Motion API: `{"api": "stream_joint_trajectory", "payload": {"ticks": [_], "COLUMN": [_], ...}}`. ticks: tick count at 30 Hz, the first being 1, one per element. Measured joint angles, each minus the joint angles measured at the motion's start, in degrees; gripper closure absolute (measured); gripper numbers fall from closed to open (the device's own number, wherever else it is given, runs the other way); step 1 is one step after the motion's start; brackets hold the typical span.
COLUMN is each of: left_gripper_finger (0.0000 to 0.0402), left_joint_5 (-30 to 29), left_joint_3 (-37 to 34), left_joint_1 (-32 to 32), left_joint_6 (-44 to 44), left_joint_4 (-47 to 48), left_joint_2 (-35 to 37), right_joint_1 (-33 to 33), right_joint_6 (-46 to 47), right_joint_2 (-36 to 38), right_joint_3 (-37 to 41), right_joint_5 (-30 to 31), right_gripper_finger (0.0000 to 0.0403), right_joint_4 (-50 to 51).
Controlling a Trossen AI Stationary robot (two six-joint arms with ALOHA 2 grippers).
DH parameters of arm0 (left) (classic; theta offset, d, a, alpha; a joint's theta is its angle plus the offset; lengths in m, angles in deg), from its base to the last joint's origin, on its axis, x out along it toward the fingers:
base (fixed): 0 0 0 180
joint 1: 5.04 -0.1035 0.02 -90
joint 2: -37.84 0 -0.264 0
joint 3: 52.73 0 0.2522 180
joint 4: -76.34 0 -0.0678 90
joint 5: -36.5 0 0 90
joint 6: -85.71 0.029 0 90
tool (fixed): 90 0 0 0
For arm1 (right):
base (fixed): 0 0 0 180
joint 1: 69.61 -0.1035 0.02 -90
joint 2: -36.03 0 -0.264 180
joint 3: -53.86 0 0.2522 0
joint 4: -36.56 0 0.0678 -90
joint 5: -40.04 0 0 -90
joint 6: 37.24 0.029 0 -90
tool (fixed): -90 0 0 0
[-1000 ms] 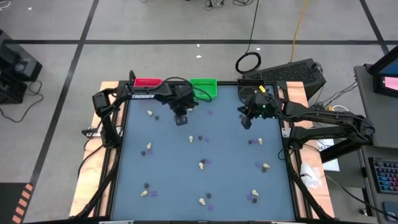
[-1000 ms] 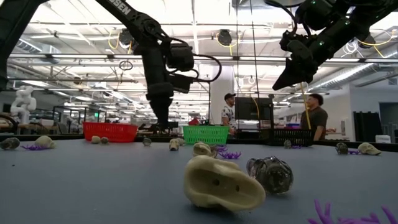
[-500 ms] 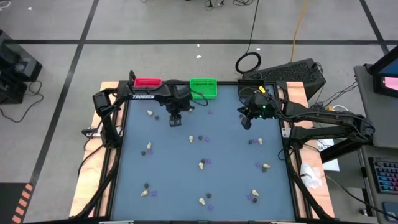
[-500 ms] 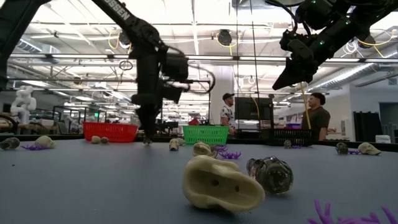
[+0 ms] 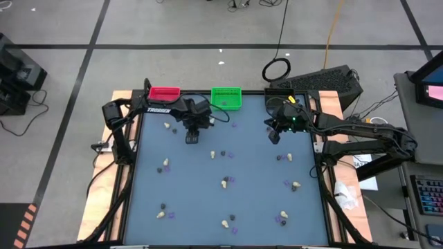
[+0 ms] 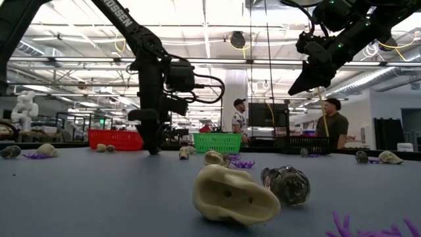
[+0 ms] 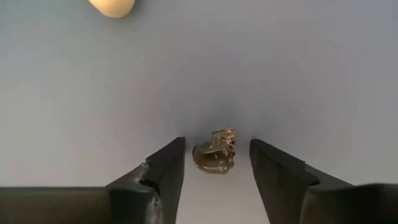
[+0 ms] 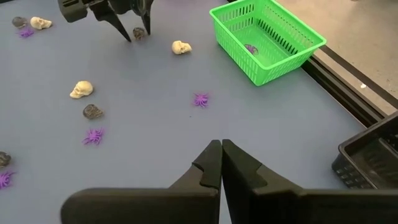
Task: Sort Halloween decoration
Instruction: Put the black skull toy into the red bin
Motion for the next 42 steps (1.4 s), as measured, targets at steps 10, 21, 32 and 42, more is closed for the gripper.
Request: {"api": "stream_joint_trajectory", "payload": {"ticks": [10, 21, 32, 42], "left_gripper_finger": [0.0346, 0.0346, 0.0346, 0.0346], "left_joint_5": [1.29, 0.60, -5.03, -10.88], "left_joint_3": [-0.04, 3.41, 7.96, 8.35], "left_joint_1": [-0.17, -0.27, -5.29, -15.89], "left_joint_6": [1.29, 1.29, -0.18, -4.19], "left_joint_4": [-0.08, 3.32, 13.51, 18.13], "left_joint_2": [-0.11, -0.44, 0.95, 11.84], "right_joint_1": [0.00, 0.00, 0.00, 0.00], "right_joint_6": [0.08, 0.08, 0.05, -0.12], "right_joint_2": [0.00, 0.00, 0.00, 0.00], "right_joint_3": [0.00, 0.00, -0.04, -0.04], "right_joint_5": [0.06, 0.06, 0.02, -0.09], "right_gripper_finger": [0.0403, 0.0403, 0.0403, 0.0403], "right_joint_4": [0.00, 0.00, 0.03, 0.03]}}
